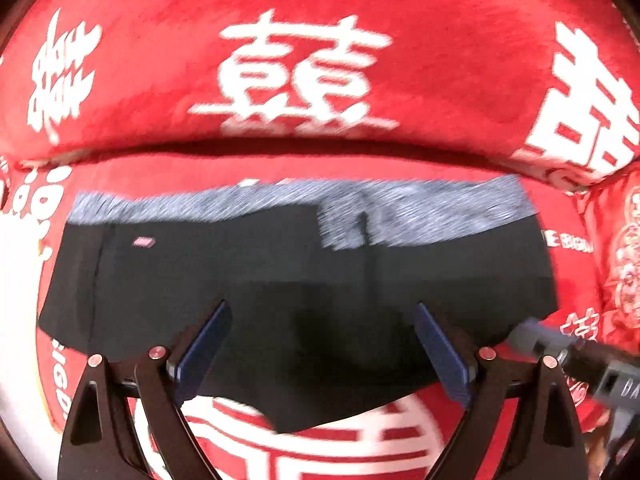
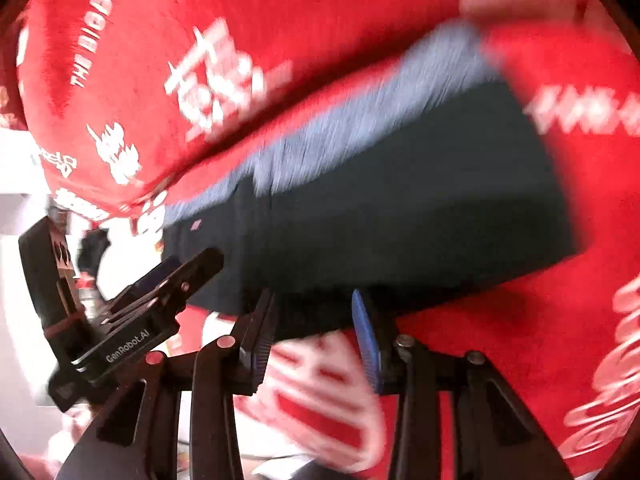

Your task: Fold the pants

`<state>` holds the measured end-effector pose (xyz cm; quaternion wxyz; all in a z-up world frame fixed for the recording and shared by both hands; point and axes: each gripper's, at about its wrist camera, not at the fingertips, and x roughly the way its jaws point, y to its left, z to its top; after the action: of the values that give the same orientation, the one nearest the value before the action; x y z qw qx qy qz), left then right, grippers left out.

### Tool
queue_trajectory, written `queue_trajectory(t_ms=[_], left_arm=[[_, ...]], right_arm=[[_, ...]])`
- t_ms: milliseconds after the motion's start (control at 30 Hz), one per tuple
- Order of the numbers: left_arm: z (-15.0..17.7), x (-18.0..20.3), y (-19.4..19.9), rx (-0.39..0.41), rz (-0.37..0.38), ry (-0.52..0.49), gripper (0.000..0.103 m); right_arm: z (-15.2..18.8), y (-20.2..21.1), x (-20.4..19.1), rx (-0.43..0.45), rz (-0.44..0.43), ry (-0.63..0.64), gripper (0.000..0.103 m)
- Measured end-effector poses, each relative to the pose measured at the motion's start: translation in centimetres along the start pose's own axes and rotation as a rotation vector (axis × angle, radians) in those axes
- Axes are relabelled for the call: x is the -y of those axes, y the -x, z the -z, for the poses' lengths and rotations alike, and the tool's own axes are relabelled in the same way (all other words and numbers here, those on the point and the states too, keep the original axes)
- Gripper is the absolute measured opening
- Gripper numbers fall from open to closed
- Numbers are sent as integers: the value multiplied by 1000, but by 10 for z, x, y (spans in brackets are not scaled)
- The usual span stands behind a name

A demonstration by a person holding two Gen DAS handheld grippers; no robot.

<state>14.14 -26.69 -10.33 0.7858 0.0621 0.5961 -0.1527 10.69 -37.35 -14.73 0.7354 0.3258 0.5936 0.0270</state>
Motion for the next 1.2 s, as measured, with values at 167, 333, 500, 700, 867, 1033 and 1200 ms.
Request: queue_trajectory(t_ms=[167, 333, 500, 700, 867, 1033, 1200], left_arm=[[-16, 56, -7, 5, 22, -59, 93], [0, 62, -64, -118, -86, -35, 93], [25, 45, -43, -117, -83, 63, 93], [40, 26, 1, -81, -112, 148, 93], [50, -2, 24, 2, -57, 278, 103], [56, -37, 24, -21, 16, 320, 103], [63, -73, 18, -56, 8, 315, 103]], right_arm=[[-54, 15, 26, 72, 109, 8, 41], [-60, -27, 54, -59, 66, -34, 41], [-42, -27, 44, -68, 48, 27, 41], [-45, -26, 33, -124, 63, 57, 42], [-38, -20, 32, -121, 78, 102, 54], [-29, -13, 12, -86, 110, 123, 75], [-14, -18, -22, -83, 148, 118, 80]])
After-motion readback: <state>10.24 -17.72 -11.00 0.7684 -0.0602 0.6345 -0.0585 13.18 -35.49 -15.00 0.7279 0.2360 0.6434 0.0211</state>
